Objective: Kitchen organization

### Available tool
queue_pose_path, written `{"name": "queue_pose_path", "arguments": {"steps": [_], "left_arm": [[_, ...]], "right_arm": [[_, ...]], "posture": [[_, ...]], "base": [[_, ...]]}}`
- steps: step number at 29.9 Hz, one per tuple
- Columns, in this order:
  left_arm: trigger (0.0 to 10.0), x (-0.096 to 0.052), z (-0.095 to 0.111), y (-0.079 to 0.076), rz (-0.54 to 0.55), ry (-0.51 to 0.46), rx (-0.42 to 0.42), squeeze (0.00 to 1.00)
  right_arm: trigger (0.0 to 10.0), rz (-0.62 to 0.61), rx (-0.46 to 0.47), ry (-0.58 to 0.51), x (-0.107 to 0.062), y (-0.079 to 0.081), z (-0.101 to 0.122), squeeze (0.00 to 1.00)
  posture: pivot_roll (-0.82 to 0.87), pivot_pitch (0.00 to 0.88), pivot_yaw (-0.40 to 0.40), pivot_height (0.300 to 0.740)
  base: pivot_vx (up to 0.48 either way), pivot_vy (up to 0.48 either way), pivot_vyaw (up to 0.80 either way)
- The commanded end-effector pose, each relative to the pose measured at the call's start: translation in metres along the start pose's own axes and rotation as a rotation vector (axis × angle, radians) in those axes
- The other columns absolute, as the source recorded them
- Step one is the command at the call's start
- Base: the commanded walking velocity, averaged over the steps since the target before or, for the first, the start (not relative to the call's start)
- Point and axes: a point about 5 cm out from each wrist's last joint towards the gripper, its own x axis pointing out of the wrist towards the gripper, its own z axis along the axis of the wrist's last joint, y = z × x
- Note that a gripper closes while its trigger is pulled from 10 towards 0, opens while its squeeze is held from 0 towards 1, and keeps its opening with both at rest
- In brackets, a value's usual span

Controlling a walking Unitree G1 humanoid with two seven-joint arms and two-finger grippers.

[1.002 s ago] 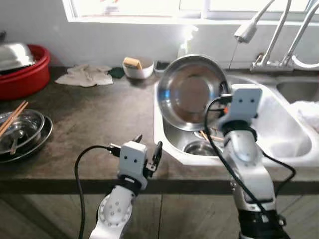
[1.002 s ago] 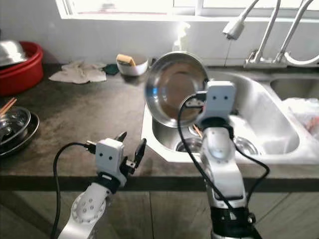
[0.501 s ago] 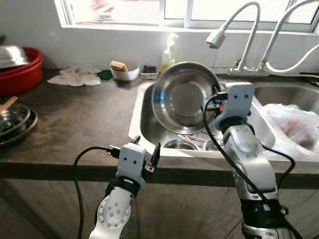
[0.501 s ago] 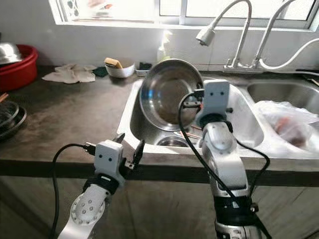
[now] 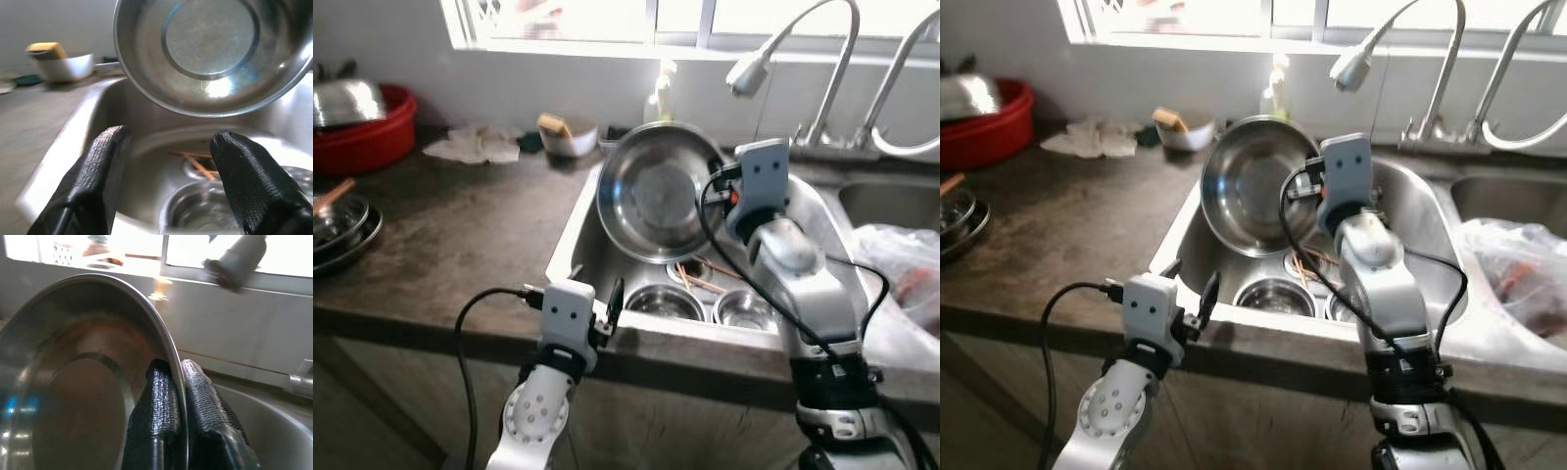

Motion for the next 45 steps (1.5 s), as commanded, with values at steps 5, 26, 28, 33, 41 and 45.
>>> {"name": "queue_pose_path", "arguments": {"steps": [5, 26, 28, 33, 41, 45], "left_arm": [[10.0, -0.002, 0.000, -0.005, -0.012, 0.008, 0.000, 0.00], [10.0, -0.018, 0.005, -0.014, -0.012, 0.038, -0.040, 0.00], [10.0, -0.021, 0.006, -0.015, -0.017, 0.045, -0.041, 0.00], [10.0, -0.024, 0.006, -0.015, -0.015, 0.056, -0.042, 0.00], [10.0, -0.025, 0.007, -0.016, -0.011, 0.066, -0.043, 0.00], [10.0, -0.024, 0.006, -0.014, -0.008, 0.067, -0.042, 0.00]], "right_arm": [[10.0, 0.022, 0.019, 0.134, 0.022, -0.019, -0.003, 0.00], [10.0, -0.002, 0.059, 0.471, 0.051, -0.040, -0.058, 0.00], [10.0, 0.013, 0.064, 0.504, 0.049, -0.036, -0.067, 0.00], [10.0, 0.060, 0.077, 0.540, 0.047, -0.028, -0.076, 0.00], [10.0, 0.180, 0.071, 0.587, 0.044, -0.010, -0.088, 1.00], [10.0, 0.177, 0.070, 0.588, 0.043, -0.010, -0.090, 1.00]], "posture": [[0.10, 0.039, -0.047, 0.740], [0.13, 0.156, -0.062, 0.740], [0.14, 0.171, -0.061, 0.740], [0.15, 0.181, -0.065, 0.740], [0.15, 0.178, -0.071, 0.740], [0.15, 0.170, -0.070, 0.740]], "base": [[0.000, 0.000, 0.00], [0.000, 0.000, 0.00], [0.000, 0.000, 0.00], [0.000, 0.000, 0.00], [0.000, 0.000, 0.00], [0.000, 0.000, 0.00]]}}
